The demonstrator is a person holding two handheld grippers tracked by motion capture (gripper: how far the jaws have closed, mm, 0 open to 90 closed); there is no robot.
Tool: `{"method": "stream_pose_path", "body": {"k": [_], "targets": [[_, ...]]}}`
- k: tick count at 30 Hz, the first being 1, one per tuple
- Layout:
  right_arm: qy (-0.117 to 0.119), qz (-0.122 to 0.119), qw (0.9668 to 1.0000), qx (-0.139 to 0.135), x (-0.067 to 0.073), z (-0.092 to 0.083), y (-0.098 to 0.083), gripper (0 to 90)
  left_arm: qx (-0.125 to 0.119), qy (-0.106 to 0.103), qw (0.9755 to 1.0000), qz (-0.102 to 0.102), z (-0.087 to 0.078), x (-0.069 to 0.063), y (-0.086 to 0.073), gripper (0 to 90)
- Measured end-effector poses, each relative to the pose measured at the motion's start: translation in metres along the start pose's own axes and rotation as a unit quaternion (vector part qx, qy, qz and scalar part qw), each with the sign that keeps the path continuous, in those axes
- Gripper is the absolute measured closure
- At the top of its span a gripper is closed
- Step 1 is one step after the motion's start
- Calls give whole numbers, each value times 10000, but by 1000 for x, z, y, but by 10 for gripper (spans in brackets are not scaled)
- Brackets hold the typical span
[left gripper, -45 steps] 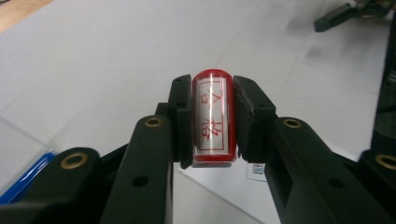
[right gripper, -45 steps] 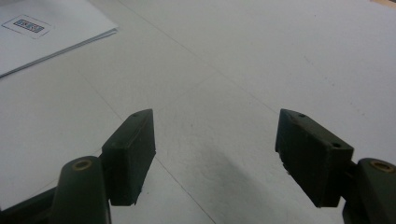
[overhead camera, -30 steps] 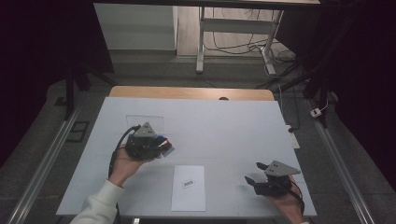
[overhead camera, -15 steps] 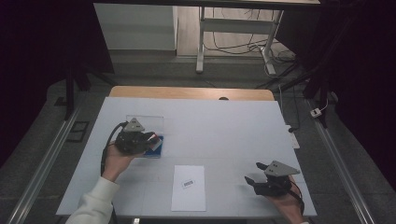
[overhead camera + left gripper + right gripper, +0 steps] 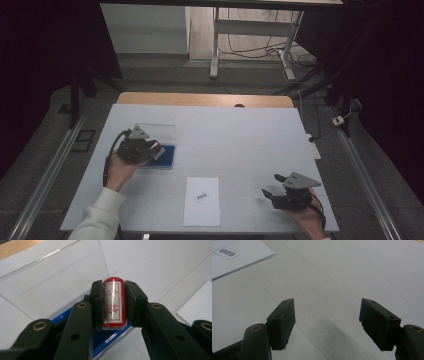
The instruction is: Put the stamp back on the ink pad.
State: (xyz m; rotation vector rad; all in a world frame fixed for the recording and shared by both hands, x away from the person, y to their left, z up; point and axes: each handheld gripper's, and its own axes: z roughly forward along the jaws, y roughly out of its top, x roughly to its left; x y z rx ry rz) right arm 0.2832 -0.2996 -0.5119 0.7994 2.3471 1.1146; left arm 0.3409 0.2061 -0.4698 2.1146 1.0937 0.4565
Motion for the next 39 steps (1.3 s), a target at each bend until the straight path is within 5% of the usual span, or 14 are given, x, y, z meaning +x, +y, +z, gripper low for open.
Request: {"method": "stream_pose_path", "body": {"k": [18, 28, 39], "targets": [[-5, 6, 10000, 28, 0, 1, 0, 285, 519, 272, 9983, -64, 22, 10, -10, 697], [-3, 0, 10000, 34, 0, 1, 0, 285, 504, 284, 9983, -77, 26, 10, -11, 688], [-6, 7, 10000, 5, 0, 0, 0, 285, -37, 453, 9986, -256, 11, 5, -9, 324]]}}
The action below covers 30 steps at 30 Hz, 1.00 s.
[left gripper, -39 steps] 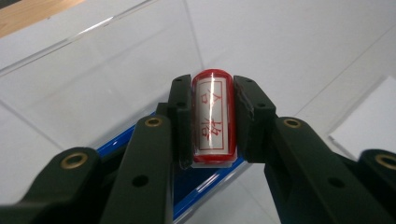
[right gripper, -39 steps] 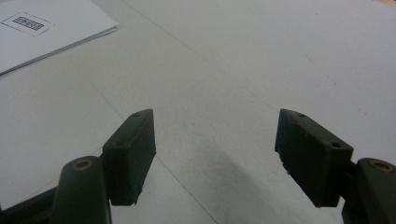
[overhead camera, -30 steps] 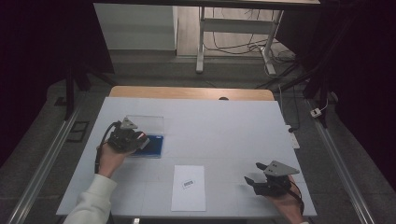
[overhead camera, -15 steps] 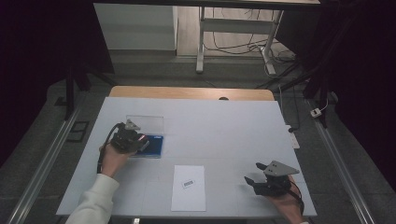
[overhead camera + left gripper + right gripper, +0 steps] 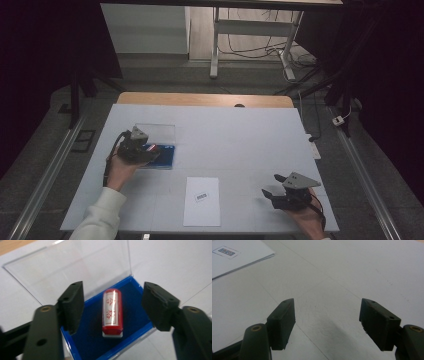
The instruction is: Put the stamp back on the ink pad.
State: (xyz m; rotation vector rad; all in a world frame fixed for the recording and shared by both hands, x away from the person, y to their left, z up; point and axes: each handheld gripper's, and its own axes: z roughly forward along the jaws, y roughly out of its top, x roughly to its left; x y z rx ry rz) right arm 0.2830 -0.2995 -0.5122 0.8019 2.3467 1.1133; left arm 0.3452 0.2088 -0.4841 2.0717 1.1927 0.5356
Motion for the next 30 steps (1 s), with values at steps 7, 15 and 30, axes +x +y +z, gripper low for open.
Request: {"method": "stream_pose_path", "body": {"k": [7, 15, 30], "targets": [[-23, -31, 9998, -173, 2, -5, 2, 285, -262, -140, 9995, -61, -24, -10, -15, 281], [36, 49, 9997, -234, 0, -7, 1, 285, -571, -373, 9977, 23, -51, -31, -39, 286], [22, 77, 9997, -248, -1, -7, -1, 286, -483, -918, 9946, -96, -72, -54, -91, 290]]}}
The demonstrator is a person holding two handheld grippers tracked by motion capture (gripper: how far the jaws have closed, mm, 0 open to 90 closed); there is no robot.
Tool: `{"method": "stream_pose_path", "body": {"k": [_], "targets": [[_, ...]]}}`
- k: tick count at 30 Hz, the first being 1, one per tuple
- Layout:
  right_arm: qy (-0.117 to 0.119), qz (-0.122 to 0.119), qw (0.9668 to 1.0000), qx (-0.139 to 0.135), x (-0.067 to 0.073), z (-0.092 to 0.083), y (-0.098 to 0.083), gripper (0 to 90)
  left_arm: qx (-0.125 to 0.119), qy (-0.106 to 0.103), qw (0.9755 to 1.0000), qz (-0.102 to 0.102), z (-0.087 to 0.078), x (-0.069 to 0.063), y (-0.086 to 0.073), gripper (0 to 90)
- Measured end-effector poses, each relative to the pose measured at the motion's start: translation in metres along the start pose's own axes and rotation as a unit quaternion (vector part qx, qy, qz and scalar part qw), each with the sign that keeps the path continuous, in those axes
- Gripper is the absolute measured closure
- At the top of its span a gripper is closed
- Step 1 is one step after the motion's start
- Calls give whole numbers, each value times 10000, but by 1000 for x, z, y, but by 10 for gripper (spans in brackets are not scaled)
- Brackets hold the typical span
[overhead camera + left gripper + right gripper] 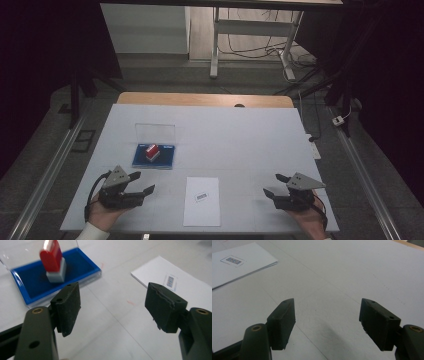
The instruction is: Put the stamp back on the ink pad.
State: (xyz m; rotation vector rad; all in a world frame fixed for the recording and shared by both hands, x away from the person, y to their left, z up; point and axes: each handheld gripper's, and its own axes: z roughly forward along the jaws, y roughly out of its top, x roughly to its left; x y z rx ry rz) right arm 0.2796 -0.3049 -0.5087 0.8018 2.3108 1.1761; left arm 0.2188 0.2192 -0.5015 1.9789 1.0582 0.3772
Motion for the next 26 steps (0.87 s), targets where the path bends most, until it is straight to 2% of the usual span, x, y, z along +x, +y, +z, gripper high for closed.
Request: {"method": "stream_pose_path", "body": {"k": [5, 10, 26], "targets": [[22, -7, 10000, -15, 0, 0, 0, 286, 5, -24, 10000, 27, -1, -3, -8, 290], [40, -18, 10000, -64, 0, 0, 0, 287, 21, 58, 10000, 29, 4, 1, -8, 296], [7, -55, 10000, -72, 1, -3, 0, 288, 56, 24, 10000, 63, 4, 0, -8, 302]]}}
